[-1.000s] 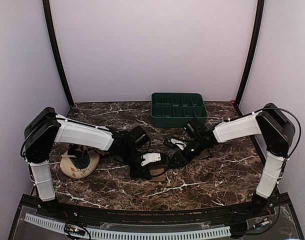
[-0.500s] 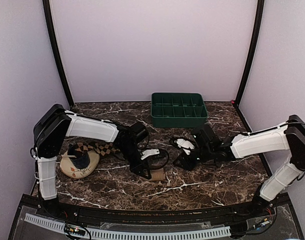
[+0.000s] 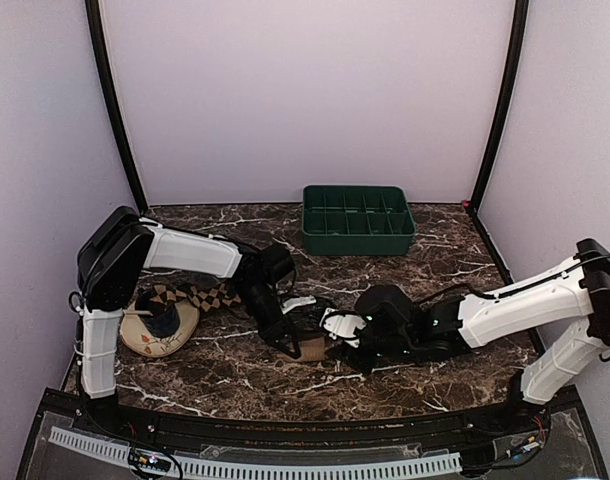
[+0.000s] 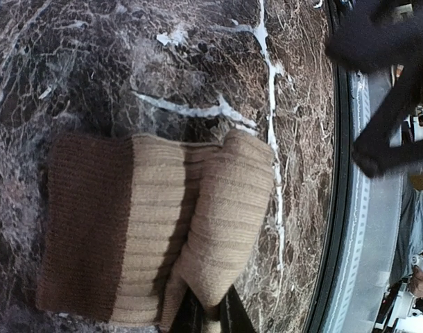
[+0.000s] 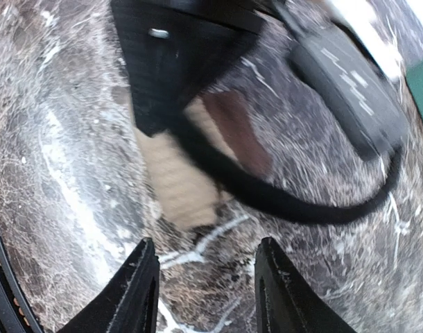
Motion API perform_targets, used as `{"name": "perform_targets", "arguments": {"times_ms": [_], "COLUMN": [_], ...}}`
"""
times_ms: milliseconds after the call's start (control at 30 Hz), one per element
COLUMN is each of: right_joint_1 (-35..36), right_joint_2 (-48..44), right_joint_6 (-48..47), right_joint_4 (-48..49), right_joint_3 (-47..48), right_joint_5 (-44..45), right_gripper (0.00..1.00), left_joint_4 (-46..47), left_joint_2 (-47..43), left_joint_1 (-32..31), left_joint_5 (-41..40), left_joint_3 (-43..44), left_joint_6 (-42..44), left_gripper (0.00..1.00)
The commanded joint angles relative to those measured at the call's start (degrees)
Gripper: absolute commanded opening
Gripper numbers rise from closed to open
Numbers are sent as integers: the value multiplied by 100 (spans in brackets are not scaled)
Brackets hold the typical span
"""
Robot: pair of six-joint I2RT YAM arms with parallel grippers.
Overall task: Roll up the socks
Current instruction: Roll the sock at the center of the board.
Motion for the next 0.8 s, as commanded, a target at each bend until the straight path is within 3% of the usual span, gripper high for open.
{"name": "perform_targets", "arguments": {"times_ms": [0, 767], "right_joint_1": [355, 486], "right_joint_2": [363, 1589], "right_joint_6": [-438, -1463], "right_joint_4": [-147, -167], "right_joint_3": [415, 1172], "right_joint_5": [438, 647], "right_gripper": [44, 48], "left_joint_4": [-598, -813], "left_joint_2": [235, 453], "left_joint_1": [89, 209], "left_joint_5": [-52, 316], "left_joint_3": [24, 173], "left_joint_6": [80, 188], "left_gripper": [0, 0]}}
